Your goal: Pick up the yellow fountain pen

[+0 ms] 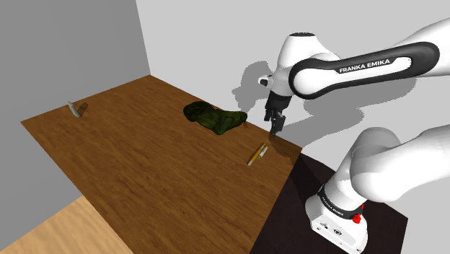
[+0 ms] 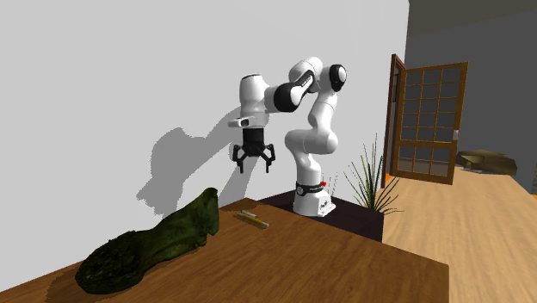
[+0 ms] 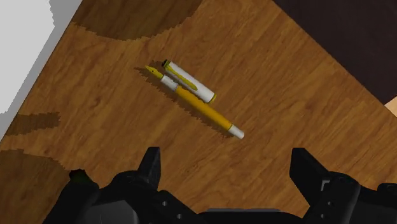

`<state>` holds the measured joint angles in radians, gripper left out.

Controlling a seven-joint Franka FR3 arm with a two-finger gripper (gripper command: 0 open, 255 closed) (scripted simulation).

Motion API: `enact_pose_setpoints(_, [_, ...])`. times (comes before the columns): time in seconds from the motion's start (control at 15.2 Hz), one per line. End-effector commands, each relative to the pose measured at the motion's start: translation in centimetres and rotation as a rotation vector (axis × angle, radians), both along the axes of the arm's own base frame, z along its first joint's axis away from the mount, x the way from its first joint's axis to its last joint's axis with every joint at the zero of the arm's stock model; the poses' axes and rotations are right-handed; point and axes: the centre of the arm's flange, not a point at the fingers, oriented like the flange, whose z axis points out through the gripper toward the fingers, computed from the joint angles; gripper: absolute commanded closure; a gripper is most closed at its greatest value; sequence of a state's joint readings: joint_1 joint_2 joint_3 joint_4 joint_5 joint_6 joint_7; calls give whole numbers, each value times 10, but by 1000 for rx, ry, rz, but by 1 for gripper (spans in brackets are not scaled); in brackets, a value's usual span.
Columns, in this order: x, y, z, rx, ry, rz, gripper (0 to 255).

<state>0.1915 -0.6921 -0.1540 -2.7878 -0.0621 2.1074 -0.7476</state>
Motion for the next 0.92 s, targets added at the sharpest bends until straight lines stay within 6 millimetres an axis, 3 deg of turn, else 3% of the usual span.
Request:
enact_pose_setpoints(0.0, [3, 2, -26, -6, -4, 92, 0])
enact_pose_setpoints(0.53, [10, 13, -128, -27, -10, 432, 0])
enact_pose_setpoints(0.86, [10, 13, -155, -27, -10, 432, 0])
